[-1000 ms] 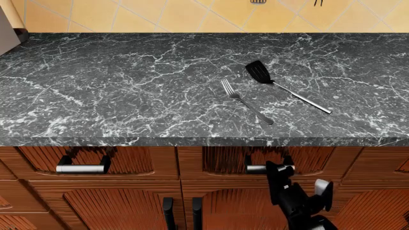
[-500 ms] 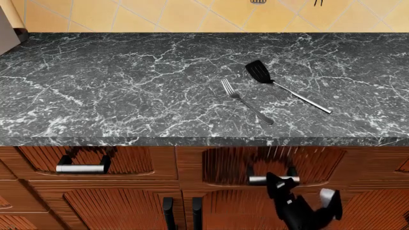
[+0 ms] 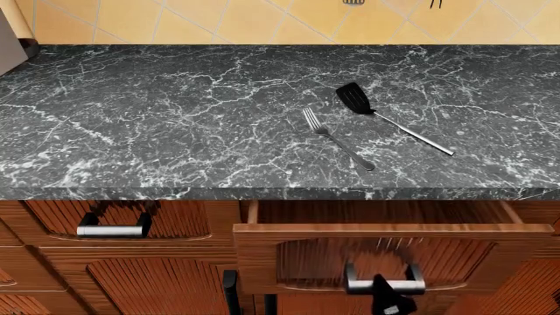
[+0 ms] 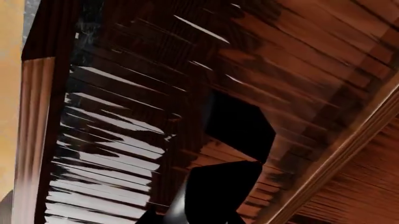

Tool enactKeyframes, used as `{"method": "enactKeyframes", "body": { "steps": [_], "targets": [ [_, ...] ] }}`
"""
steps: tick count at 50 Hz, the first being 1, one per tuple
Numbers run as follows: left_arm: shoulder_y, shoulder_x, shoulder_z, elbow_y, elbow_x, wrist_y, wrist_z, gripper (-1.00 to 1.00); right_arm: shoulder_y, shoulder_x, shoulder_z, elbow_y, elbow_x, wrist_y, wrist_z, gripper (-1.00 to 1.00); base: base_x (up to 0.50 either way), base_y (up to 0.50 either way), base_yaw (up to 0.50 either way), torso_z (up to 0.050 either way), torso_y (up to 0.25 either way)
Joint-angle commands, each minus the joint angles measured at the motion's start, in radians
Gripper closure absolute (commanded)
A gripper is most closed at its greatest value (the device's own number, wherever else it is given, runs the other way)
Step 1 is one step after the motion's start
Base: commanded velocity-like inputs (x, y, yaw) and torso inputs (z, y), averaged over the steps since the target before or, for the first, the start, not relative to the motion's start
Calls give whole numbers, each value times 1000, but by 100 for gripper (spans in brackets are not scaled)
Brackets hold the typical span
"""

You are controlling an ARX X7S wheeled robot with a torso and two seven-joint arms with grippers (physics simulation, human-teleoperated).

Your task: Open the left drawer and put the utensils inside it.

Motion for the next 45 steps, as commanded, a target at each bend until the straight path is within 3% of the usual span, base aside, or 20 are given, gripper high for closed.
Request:
{"method": "enactKeyframes", "body": {
  "steps": [1,8,15,16,23,32,39,45],
  "targets": [
    [0,-14,11,0,3,3,-14,-100,-105,-28,92,-101,78,-91,-116,100,0,0,-3,0,0],
    [0,-72,46,0,15,2,-75,-100,-169,-38,118,-148,101,-115,-68,100,-1,0,-3,1,3],
    [0,-60,36,0,14,-3,-62,-100,-202,-49,148,-122,139,-140,-24,100,0,-3,-4,1,1],
    [0,-55,33,0,13,-3,-57,-100,-196,-52,154,-106,146,-146,-16,-100,0,-3,-5,0,0],
    [0,-40,24,0,11,-2,-42,-100,-166,-83,204,-14,285,-164,37,-100,0,0,0,0,0],
    [0,-24,15,0,11,-2,-27,-100,-177,-92,215,-2,334,-206,43,-100,0,0,0,0,0],
    [0,-14,8,0,7,-2,-16,-100,-187,-88,202,-24,328,-233,46,-100,0,0,0,0,0],
    [0,-9,3,0,6,-2,-10,-100,-212,-90,190,-181,267,-286,58,-100,0,0,0,0,0]
  ]
}}
